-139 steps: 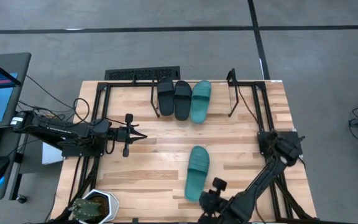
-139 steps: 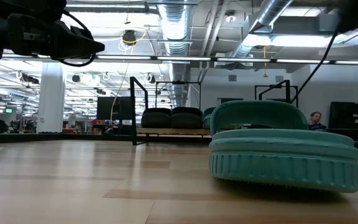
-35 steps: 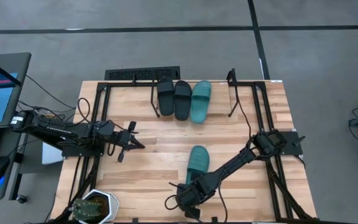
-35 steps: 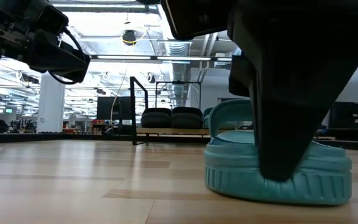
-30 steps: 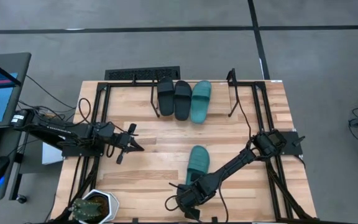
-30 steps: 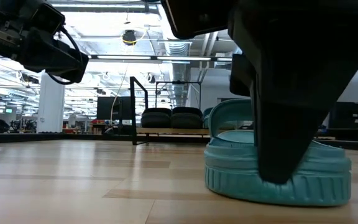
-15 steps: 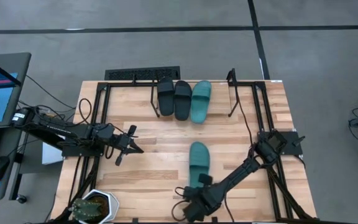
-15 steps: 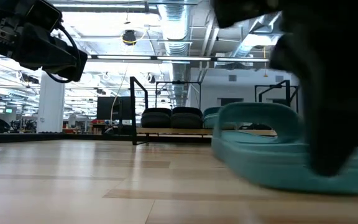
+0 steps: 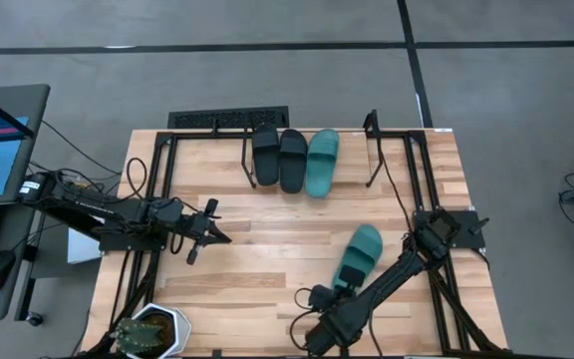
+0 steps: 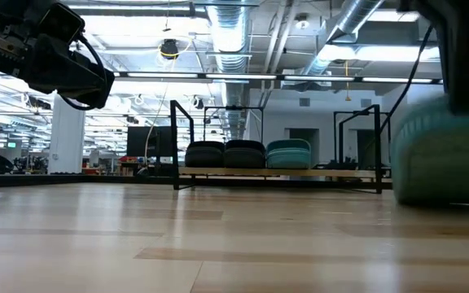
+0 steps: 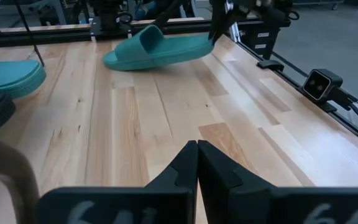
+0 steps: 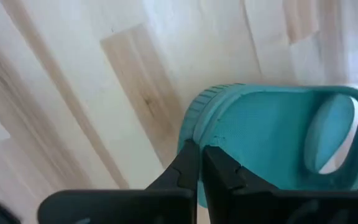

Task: Pick and place slides into the shelf
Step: Put the dark green slipper on the shelf

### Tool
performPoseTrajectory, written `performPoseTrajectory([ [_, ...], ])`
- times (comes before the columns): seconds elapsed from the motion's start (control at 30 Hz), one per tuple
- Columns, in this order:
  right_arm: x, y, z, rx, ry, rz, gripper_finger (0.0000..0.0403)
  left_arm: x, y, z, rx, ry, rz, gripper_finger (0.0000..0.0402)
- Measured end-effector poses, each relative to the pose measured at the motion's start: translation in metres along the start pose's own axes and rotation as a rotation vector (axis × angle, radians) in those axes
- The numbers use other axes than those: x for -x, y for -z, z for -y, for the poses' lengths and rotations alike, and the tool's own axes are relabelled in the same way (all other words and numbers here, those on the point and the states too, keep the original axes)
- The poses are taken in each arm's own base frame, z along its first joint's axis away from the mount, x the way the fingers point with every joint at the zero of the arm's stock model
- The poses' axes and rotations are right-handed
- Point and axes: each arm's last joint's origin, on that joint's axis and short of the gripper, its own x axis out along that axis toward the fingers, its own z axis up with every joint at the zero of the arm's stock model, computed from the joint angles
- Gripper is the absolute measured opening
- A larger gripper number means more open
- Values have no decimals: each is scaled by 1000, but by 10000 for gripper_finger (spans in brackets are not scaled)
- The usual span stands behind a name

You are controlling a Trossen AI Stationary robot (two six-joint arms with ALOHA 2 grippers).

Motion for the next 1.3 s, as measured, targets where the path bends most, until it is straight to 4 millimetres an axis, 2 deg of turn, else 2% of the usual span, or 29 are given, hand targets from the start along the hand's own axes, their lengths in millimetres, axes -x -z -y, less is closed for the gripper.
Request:
performPoseTrajectory([
  [0.47,15,-22,28,84,2,88,0,0,0,0,1,0,-4,0],
  [0.6,28,-24,40,100,12,156,0,0,0,0,4,0,-5,0],
  [0.93,72,-7,68,113,4,351,0,0,2,0,97,-4,-16,0],
  [1.03,81,-2,73,148,0,379,0,0,2,0,122,-6,-18,0],
  [1.3,95,-2,92,251,46,459,0,0,6,0,166,-9,-60,0],
])
